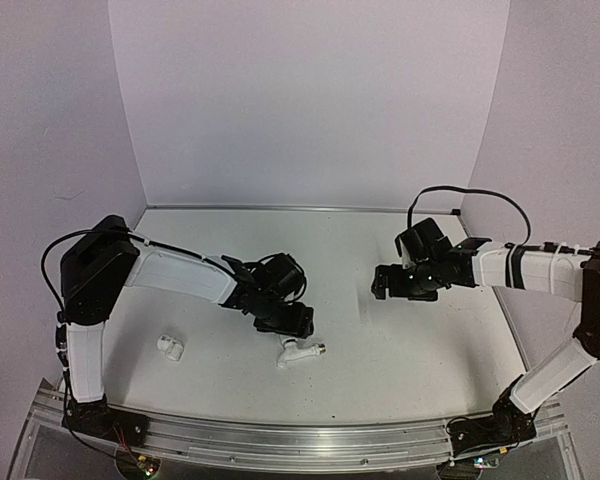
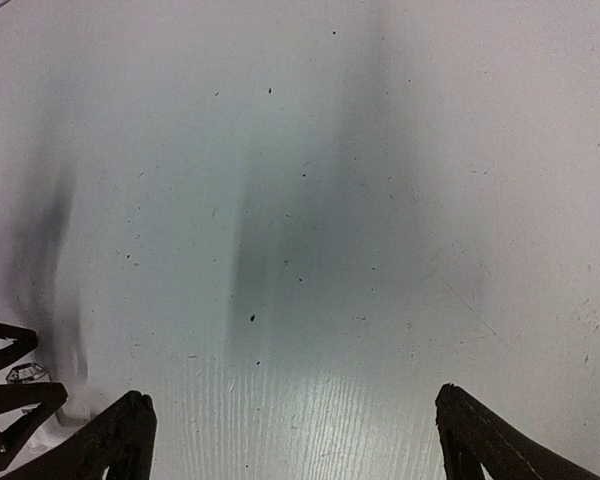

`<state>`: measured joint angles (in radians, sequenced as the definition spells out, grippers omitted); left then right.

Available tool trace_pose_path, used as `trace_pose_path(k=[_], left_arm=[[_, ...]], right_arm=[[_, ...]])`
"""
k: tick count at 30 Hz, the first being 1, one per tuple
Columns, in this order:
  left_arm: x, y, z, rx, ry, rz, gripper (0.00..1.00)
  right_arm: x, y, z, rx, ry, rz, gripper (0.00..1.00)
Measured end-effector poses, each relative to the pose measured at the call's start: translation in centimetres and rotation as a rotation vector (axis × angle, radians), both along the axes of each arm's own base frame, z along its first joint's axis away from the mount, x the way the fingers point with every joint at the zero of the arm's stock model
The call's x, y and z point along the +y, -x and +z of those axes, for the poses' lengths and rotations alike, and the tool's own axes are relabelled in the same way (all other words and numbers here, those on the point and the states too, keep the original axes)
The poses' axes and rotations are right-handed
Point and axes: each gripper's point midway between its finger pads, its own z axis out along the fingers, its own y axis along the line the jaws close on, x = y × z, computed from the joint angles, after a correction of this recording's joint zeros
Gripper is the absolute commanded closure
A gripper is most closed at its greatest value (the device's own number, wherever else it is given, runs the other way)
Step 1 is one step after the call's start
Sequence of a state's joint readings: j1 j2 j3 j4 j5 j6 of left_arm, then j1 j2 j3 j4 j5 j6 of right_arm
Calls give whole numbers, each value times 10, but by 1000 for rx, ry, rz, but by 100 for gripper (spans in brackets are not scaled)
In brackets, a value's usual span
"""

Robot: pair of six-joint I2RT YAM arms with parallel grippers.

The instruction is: Install the water faucets

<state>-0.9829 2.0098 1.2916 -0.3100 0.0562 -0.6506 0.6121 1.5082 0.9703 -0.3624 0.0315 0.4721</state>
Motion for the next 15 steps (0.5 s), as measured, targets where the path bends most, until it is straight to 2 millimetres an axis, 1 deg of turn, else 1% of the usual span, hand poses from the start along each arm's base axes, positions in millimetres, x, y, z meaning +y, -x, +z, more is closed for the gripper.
trace_pose_path(k=[4, 9, 11, 15], left_arm=[[1, 3, -1, -26, -30, 12, 26], [3, 5, -4, -43, -54, 45, 33], [4, 8, -5, -52, -62, 54, 37], [5, 16, -6, -61, -79, 62, 51]], right_arm=[[-2, 3, -4, 6, 4, 0, 2], [-2, 6, -5, 11, -3, 5, 2], [-2, 9, -6, 16, -10, 11, 2], [2, 14, -8, 26, -39, 31, 2]])
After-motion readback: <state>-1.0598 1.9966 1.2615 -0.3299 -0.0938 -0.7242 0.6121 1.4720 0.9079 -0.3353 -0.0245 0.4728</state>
